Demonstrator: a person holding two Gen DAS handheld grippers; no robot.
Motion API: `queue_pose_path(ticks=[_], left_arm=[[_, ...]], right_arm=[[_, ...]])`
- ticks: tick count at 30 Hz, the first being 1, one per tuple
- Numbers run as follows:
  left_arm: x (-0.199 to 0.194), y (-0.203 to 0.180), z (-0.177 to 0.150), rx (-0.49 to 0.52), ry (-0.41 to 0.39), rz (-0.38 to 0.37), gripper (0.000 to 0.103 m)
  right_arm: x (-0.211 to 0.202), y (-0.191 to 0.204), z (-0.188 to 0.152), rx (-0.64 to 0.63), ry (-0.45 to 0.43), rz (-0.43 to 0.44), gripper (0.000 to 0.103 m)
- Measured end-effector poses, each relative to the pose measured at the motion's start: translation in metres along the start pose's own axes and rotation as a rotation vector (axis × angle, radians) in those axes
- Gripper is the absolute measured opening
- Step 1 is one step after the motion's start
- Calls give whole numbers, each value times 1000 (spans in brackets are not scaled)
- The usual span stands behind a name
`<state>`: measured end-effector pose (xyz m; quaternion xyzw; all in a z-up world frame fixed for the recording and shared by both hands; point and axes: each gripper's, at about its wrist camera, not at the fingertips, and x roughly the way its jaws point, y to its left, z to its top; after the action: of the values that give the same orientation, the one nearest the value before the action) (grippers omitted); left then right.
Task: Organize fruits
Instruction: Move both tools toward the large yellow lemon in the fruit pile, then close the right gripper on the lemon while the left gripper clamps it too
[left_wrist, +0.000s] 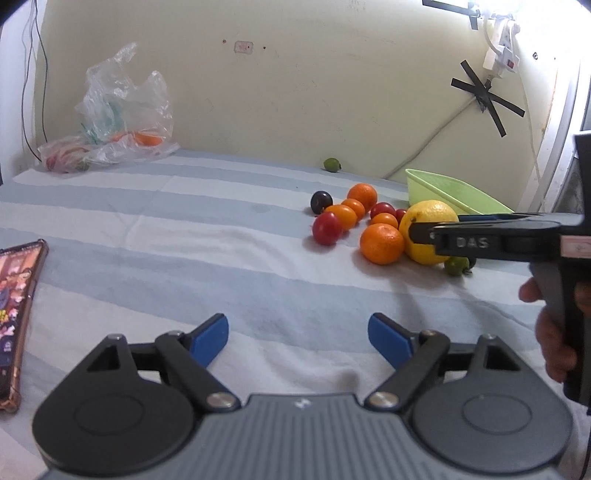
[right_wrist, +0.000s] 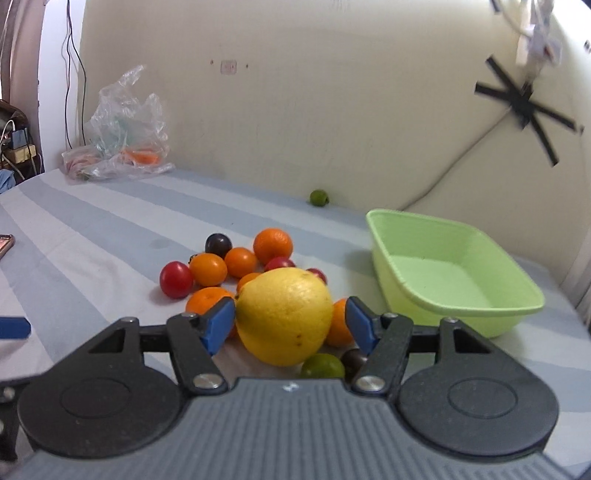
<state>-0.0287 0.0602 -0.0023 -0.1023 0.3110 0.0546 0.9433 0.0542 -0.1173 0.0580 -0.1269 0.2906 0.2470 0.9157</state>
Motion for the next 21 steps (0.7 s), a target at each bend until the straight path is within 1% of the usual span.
queue_pose_path(ticks=[2,6,12,15,18,21], left_arm=[[1,0,-1,-3,-1,-7,86],[3,2,-2,-13,-4,-13,85],[3,5,-1,-23,-11,-22,85],[4,5,-2,-24,-17,-23,85],[4,6,-1,-28,-23,-25,85],[3,11,-1,-54,-31,-39,85]], right_arm=[[3,5,-2,-19,14,-8,64],[0,12,-5,-40,10,-29,63],[-3,8,-7,0,2,-41,62],[-6,5,-5,34,0,-26,62],[-15,6,-8,53,-1,7,62],[-27,11,-12,71,6,47,61]])
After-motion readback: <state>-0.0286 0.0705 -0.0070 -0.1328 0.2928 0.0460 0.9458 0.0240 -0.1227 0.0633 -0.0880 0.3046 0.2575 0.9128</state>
